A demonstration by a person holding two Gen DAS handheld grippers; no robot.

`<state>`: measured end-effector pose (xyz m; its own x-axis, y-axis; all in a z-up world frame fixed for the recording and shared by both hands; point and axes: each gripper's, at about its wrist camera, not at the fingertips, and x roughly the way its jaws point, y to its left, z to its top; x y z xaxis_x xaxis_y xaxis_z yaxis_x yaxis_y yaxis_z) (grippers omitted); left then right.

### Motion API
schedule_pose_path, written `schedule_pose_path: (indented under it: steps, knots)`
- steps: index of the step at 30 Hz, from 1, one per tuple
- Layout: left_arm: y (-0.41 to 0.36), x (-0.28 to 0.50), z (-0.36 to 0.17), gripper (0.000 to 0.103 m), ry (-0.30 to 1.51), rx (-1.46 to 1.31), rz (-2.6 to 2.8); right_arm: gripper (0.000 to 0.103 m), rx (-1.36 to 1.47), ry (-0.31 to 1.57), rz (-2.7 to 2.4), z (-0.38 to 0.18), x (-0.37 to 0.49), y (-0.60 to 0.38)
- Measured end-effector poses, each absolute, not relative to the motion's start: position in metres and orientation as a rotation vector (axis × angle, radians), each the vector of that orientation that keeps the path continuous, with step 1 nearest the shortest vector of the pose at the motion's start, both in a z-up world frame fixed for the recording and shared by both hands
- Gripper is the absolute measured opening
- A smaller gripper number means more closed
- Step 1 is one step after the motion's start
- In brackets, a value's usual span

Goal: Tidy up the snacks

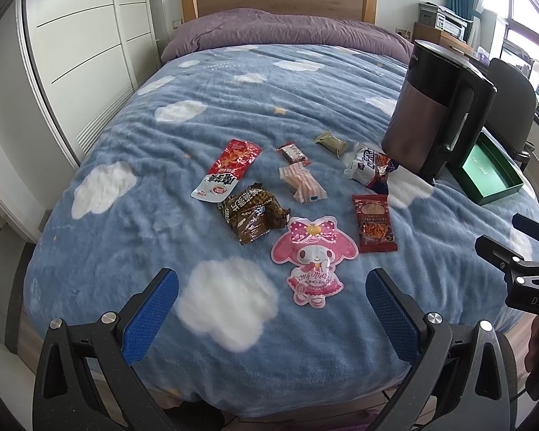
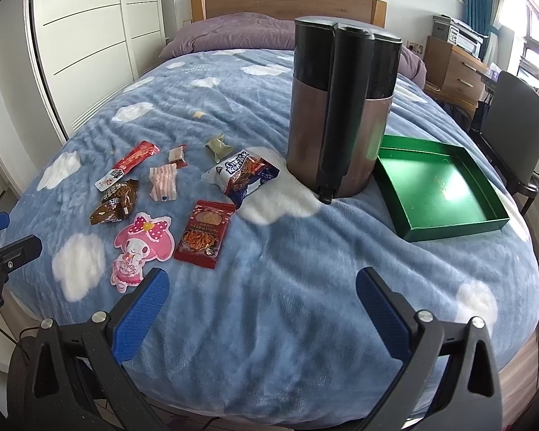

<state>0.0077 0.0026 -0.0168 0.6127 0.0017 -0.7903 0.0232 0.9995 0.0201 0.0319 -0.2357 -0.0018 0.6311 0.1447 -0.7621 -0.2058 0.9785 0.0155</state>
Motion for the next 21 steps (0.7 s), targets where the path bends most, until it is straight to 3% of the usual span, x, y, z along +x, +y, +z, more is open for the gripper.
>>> schedule_pose_path:
  steps: [21]
  knots:
    - [-0.008, 0.043, -0.078, 0.102, 1.077, 0.079, -0.076, 0.103, -0.008, 0.965, 0.239, -0.045, 0.074, -0.210]
